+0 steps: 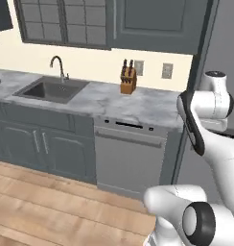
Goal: Pick the peach and pear from the fridge and place them inside the tupperware on the counter.
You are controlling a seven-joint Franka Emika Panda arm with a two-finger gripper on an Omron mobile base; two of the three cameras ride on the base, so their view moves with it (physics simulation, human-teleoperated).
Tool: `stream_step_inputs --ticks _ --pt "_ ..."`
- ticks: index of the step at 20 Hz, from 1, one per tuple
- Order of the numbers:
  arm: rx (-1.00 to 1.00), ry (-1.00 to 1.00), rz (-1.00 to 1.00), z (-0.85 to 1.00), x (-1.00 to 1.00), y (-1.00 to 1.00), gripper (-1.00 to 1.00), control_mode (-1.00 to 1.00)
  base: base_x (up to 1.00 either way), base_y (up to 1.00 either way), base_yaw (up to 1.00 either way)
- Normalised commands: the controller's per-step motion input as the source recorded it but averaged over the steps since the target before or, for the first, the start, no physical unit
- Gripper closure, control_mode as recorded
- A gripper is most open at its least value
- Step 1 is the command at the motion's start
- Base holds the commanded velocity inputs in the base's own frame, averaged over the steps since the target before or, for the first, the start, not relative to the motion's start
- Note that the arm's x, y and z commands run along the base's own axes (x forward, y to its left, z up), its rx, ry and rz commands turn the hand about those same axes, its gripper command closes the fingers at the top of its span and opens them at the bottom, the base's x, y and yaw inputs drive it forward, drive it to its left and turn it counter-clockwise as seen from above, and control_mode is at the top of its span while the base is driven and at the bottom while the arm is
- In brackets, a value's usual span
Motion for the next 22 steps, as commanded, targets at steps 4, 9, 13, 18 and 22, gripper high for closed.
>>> stream_step_inputs --ticks 4,9,13,18,22 --pt "0.0 0.0 0.0 0.0 0.0 0.0 1.0 1.0 -0.62 0.75 0.73" --pt "0.0 0.0 0.0 0.0 0.0 0.0 1.0 1.0 -0.79 0.52 0.57" --pt "0.0 0.0 0.0 0.0 0.0 0.0 1.0 1.0 -0.23 0.66 0.23" --pt "0.0 0.0 0.0 0.0 0.0 0.0 1.0 1.0 0.92 0.94 -0.01" --pt "0.0 0.0 0.0 0.0 0.0 0.0 1.0 1.0 1.0 0.83 -0.03"
